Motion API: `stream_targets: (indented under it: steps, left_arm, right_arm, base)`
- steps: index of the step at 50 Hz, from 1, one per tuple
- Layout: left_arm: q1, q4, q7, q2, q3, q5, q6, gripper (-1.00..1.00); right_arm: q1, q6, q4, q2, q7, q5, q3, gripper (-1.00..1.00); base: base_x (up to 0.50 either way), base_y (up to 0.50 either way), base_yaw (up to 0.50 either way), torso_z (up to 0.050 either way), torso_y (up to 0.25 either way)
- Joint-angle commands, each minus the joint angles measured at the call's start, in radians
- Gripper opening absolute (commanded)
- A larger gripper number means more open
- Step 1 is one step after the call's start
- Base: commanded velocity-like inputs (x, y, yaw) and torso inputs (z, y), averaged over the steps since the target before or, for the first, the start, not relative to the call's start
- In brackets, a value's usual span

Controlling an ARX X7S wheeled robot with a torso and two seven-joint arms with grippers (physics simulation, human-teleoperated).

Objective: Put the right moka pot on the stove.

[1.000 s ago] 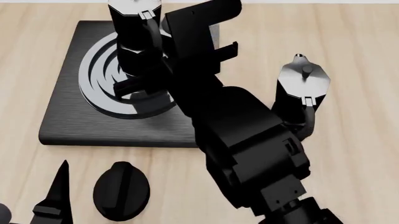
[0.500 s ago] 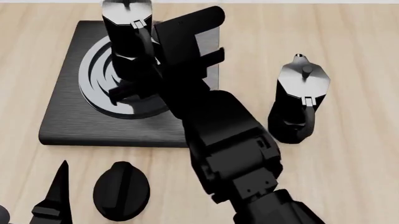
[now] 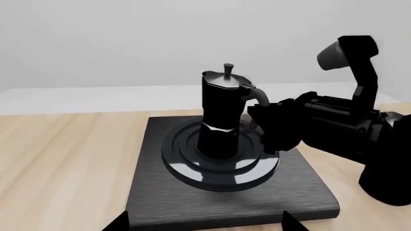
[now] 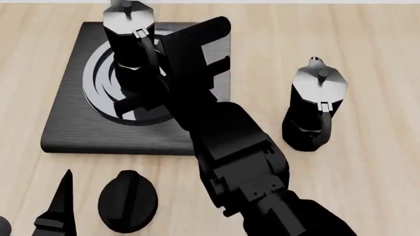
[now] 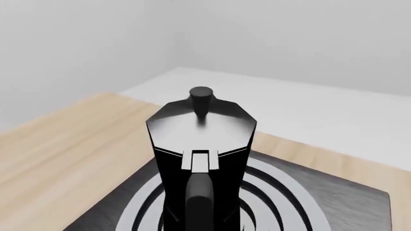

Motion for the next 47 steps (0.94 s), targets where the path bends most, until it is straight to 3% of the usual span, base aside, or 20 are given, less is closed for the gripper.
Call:
stream_targets:
  steps: [1, 14, 15, 24, 47]
  left_arm:
    - [-0.004, 0.001, -0.005, -0.003, 0.001, -0.006, -0.002, 1.00]
    - [-0.005, -0.002, -0.003, -0.004, 0.005, -0.003, 0.003, 1.00]
    - [-0.004, -0.002, -0.003, -0.004, 0.006, -0.002, 0.004, 1.00]
    - [-0.007, -0.005, -0.005, -0.005, 0.007, -0.005, 0.004, 1.00]
    - [-0.018, -0.024, -0.023, 0.003, 0.001, -0.030, -0.004, 1.00]
  right_arm:
    - [0.045, -0.128, 0.086, -0.005, 0.000, 0.210, -0.229, -1.00]
    - [0.059, -0.200, 0.129, -0.005, 0.014, 0.372, -0.418, -1.00]
    - [0.058, -0.202, 0.132, -0.005, 0.012, 0.376, -0.424, 1.00]
    - [0.069, -0.206, 0.105, 0.006, 0.023, 0.394, -0.448, 1.00]
    - [0.137, -0.117, -0.598, 0.370, 0.346, 0.383, -0.477, 1.00]
  base:
    - [0.00, 0.00, 0.00, 0.000, 0.000]
    - [0.00, 0.00, 0.00, 0.000, 0.000]
    - [0.00, 0.00, 0.00, 0.000, 0.000]
    - [0.00, 0.00, 0.00, 0.000, 0.000]
    - [0.00, 0.00, 0.00, 0.000, 0.000]
